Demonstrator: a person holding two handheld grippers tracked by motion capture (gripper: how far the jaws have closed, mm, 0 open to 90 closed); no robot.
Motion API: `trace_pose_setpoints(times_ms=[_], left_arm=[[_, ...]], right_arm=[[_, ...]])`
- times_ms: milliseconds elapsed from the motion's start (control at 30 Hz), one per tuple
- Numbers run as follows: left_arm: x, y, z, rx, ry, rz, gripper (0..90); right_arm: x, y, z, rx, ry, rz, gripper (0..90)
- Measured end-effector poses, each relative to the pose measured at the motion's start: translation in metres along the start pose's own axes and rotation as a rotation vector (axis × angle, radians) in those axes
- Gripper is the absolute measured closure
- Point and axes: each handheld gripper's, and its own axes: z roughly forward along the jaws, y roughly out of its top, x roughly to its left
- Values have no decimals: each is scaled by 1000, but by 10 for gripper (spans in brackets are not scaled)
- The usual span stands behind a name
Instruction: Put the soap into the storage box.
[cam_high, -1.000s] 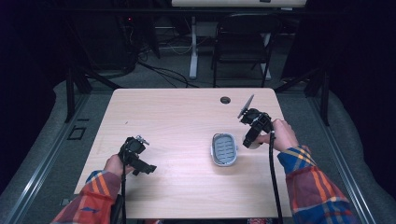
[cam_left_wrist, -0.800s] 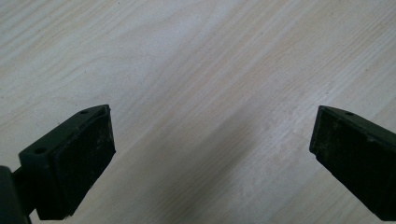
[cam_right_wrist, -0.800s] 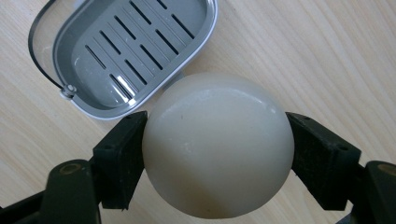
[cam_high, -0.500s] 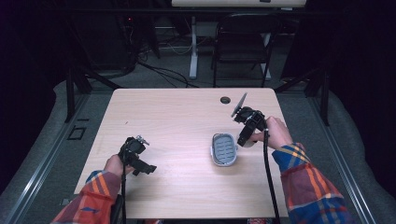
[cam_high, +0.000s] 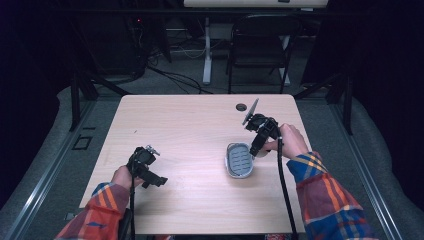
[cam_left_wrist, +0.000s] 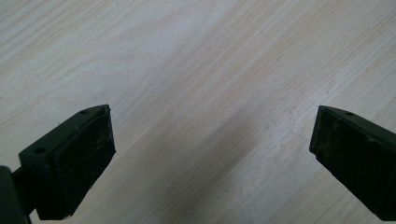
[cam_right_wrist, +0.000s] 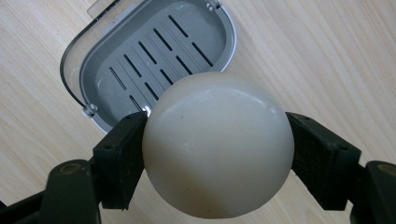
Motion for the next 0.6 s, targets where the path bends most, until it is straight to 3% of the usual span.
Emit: trace_pose_setpoints(times_ms=[600], left_arm=[[0,-1,0,1,-2,1,0]], right_arm=[[11,17,-2,8,-2,-47,242]])
